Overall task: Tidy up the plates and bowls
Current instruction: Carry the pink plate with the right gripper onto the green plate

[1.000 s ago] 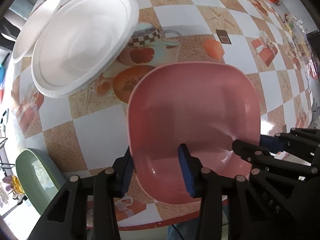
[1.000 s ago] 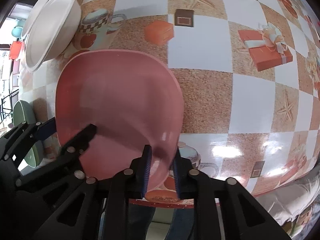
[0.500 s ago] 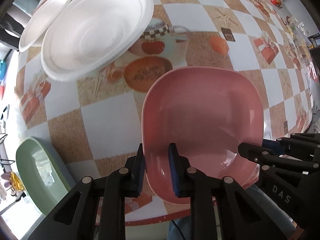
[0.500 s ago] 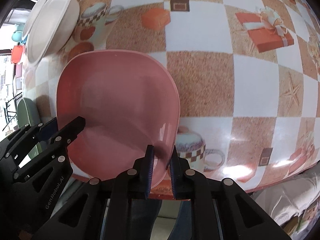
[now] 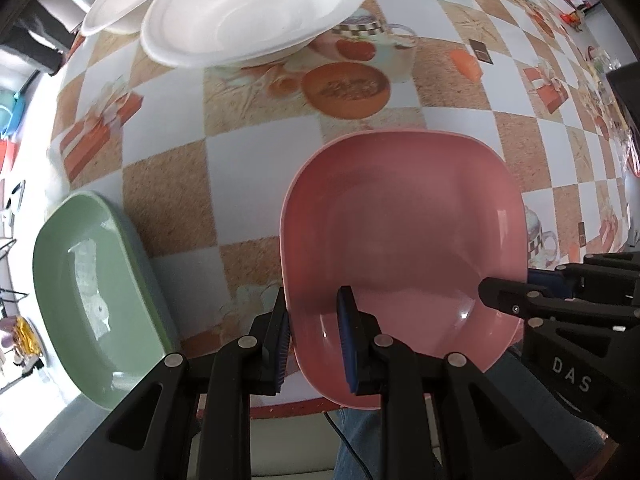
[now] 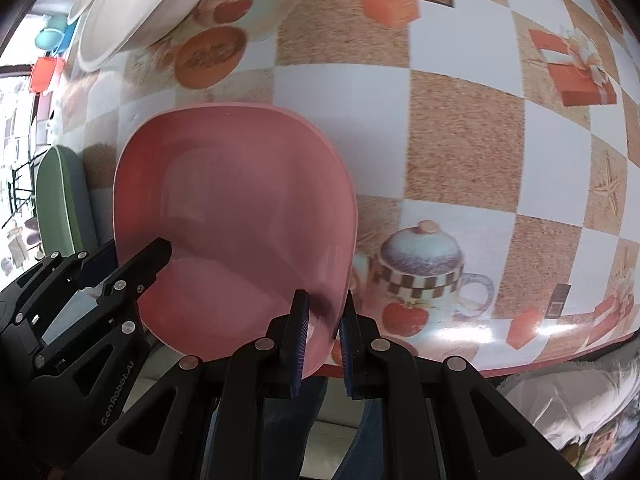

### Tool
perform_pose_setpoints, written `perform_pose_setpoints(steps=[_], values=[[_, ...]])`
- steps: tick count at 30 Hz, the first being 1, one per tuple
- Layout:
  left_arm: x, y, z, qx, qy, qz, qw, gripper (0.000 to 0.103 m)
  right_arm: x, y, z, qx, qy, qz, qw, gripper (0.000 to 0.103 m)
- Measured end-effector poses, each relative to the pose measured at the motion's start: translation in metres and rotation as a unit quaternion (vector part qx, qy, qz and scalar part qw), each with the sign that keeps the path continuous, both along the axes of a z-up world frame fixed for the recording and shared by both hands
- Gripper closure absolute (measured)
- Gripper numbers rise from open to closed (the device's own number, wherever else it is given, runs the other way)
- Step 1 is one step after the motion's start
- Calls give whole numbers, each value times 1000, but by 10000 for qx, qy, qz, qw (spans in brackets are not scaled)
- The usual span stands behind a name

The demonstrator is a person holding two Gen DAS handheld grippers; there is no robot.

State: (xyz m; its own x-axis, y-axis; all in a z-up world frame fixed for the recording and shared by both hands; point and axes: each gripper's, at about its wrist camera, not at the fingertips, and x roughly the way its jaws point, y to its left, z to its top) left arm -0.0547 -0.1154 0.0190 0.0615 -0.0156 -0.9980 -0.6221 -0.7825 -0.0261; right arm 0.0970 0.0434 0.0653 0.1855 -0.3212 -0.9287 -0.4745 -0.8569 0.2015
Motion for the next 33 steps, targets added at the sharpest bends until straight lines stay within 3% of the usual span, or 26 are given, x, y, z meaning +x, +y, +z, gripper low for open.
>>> perform_pose_setpoints(steps=[7,12,23,33], values=[[-3,-4,22,64,223,109,9997,79,-18,1,5,25,140,107,9998,86],[-2,-10,54,143,418,296,9986,79,-29,-1,20,26,346,261,9991,86],[-16,-65,103,244,908,1057,9899,79,-79,-42,59,-13,790,855,9932,86],[-36,-142,93,-16,1092,1692,9795,79,-107,-119,48,-272,806,1585,9837,86]])
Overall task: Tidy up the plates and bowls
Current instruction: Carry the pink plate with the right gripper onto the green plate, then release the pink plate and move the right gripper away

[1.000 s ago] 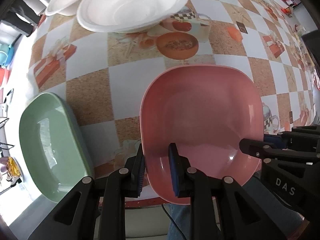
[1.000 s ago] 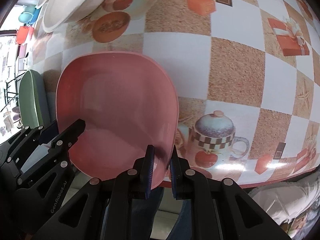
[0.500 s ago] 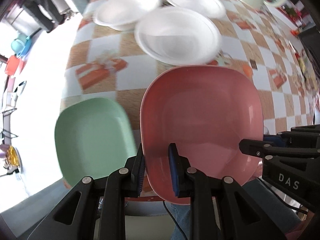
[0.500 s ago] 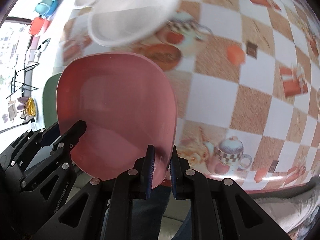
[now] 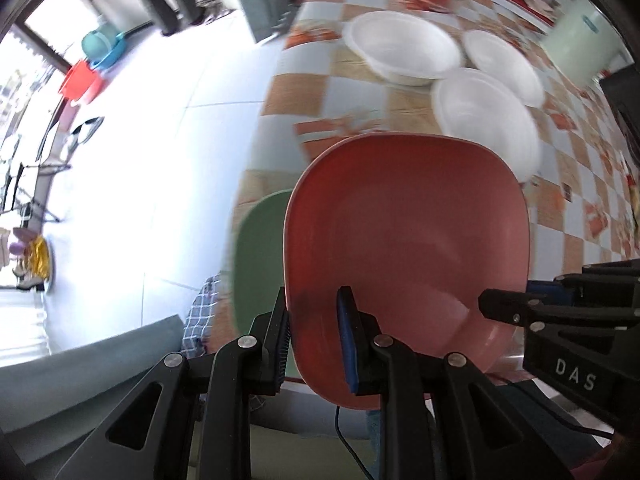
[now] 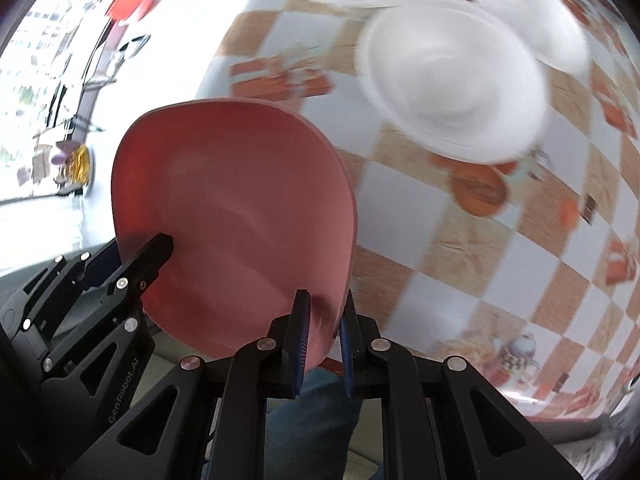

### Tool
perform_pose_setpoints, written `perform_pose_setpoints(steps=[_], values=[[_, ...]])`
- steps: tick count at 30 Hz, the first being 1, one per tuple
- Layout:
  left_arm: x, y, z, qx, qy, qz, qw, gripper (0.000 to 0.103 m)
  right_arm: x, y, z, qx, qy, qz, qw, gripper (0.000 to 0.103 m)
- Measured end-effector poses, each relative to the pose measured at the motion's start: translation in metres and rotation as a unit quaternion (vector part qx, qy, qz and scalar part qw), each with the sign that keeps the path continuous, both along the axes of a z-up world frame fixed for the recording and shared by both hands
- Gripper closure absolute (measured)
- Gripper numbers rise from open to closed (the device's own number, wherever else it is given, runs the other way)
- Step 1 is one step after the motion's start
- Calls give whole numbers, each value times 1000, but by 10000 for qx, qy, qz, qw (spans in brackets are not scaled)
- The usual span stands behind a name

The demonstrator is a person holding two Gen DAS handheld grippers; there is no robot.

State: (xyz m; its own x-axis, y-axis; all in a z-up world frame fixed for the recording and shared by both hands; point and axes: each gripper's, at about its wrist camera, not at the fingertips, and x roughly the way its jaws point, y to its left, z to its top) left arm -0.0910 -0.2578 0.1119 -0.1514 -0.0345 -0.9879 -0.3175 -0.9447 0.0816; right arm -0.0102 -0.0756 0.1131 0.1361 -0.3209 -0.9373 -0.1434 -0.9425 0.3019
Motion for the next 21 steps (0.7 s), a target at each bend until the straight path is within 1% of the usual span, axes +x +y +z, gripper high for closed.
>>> perform_pose_setpoints(steps=[1,5,12,18,19,21], values=[[-2,-9,-1,-41,-3,72,10000,79,-7,-4,-1,-30,-20,49,10000,86],[-8,-29,-7,-134,-48,195,9997,79,-14,-25,-13,-107,-107,194,9997,86],[-16,-43,-23,-178,-179,291,9993,79,-32,-47,-30,-98,-280,204,9994,86],[-17,-44,-31,-157,-240,318,9991,79,-40,-53,-40,-125,-374,132,9991,86],[-17,-44,-33,-158,-248,314,9991,79,-29,-34,-34,-150,-375,106,9991,86],[-17,-45,-35,-171,-236,329,9990,79,-24,-27,-30,-164,-354,98,9992,86]])
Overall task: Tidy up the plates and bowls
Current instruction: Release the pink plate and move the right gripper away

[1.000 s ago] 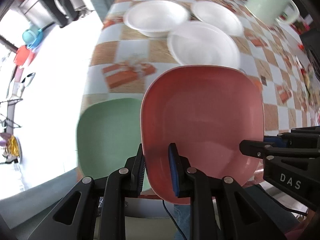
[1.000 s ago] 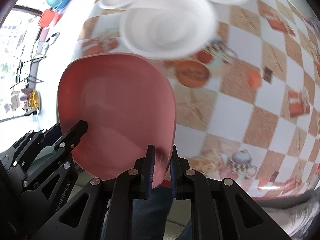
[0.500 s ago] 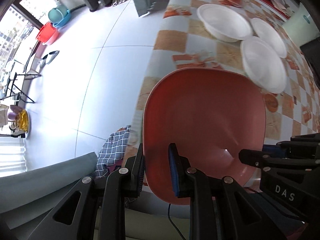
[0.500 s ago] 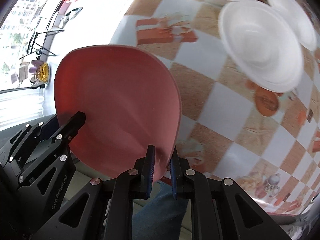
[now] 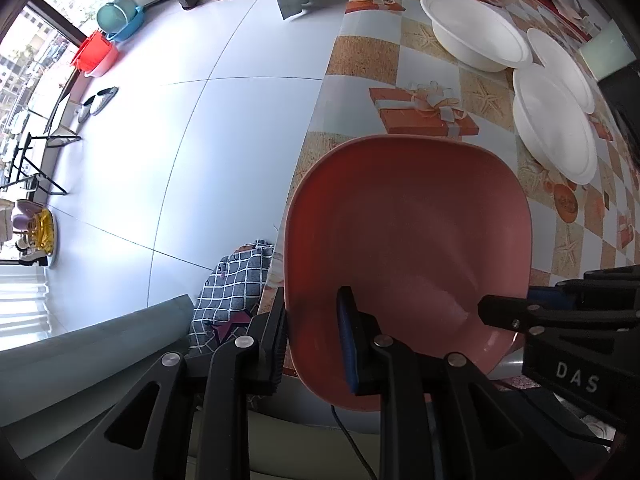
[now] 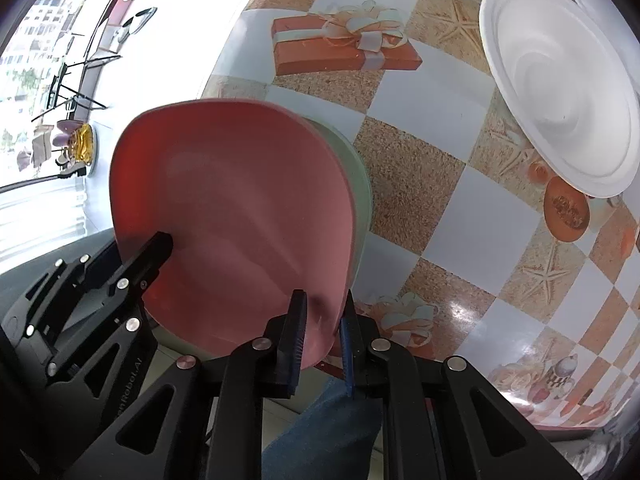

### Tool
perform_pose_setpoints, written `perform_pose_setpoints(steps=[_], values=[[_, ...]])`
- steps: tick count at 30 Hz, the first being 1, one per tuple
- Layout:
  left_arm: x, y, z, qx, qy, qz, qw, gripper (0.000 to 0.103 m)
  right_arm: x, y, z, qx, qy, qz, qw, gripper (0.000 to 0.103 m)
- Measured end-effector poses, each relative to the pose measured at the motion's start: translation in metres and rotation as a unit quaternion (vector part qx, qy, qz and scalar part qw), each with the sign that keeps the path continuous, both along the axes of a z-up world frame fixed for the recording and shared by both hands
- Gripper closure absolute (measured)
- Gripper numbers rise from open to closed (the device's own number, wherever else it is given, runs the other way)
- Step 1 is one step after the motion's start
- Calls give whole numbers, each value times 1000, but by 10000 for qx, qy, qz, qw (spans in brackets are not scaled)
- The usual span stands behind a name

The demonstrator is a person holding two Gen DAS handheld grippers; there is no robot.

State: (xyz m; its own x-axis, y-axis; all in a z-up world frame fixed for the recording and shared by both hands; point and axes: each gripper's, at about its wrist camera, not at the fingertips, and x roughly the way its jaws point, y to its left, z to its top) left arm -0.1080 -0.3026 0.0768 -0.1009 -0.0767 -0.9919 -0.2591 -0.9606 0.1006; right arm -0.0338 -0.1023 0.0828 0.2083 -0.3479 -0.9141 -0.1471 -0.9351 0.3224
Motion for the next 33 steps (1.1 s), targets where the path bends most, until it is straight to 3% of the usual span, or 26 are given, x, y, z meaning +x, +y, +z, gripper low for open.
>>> perform_pose_setpoints(steps=[3,6,7,8,9,12,17,26,33], values=[[0,-1,-2,22,6,22,10000,71,1,-1,3,-94,39,-26,9999,86],[1,0,1,97,67,7,9999,47,4,10,7,-76,74,-50,9999,82],[2,1,3,119,138,-11,9998,35,5,14,9,-84,89,-70,9999,76],[2,1,6,150,199,-28,9997,28,7,20,12,-35,129,-128,9998,58],[3,2,9,131,256,-23,9996,28,8,25,15,27,181,-164,9997,43],[2,1,14,315,240,-1,9992,25,15,45,25,-20,356,-373,9987,22],[1,12,26,614,237,-41,9978,25,35,76,41,58,500,-649,9966,21],[-11,79,40,880,206,-735,9932,24,83,166,38,294,220,-2011,9789,21],[-31,132,41,872,185,-930,9917,24,73,208,42,458,335,-2328,9709,21]])
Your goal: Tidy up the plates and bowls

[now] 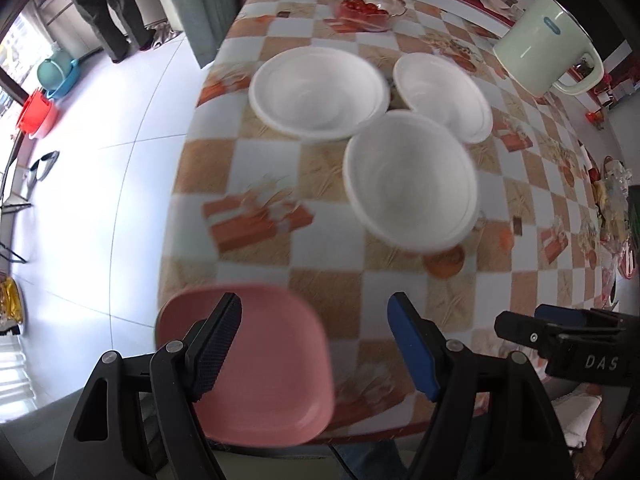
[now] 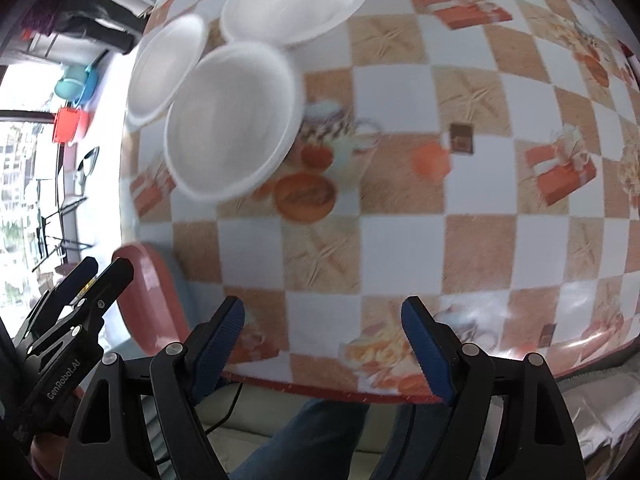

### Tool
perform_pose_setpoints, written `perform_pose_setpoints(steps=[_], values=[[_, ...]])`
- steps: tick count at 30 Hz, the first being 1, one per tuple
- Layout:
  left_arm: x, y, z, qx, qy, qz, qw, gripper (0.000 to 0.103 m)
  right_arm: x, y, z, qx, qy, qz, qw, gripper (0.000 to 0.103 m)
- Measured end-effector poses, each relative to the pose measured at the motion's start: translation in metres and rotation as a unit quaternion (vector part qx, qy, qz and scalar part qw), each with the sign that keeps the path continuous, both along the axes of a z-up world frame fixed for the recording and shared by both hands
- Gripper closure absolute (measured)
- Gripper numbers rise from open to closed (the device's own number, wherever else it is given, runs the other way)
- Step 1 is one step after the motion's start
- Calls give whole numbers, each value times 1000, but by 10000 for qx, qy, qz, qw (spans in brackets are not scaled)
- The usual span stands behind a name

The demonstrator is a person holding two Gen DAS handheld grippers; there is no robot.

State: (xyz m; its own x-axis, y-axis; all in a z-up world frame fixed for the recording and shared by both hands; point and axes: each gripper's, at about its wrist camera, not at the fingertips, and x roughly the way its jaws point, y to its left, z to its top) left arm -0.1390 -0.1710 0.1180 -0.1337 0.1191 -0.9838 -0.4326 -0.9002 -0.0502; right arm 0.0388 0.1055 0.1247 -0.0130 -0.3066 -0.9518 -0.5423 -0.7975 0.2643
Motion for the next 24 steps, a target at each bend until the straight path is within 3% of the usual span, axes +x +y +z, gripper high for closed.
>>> perform_pose_setpoints(steps=[12,24], values=[[-51,43,-40,-338,-257,434,9982,24,-90,19,-23,156,23,302,9994,21],[-74,59,-76,-612,-478,568,9954,24,-127,14,-59,13,-161,394,9991,21]])
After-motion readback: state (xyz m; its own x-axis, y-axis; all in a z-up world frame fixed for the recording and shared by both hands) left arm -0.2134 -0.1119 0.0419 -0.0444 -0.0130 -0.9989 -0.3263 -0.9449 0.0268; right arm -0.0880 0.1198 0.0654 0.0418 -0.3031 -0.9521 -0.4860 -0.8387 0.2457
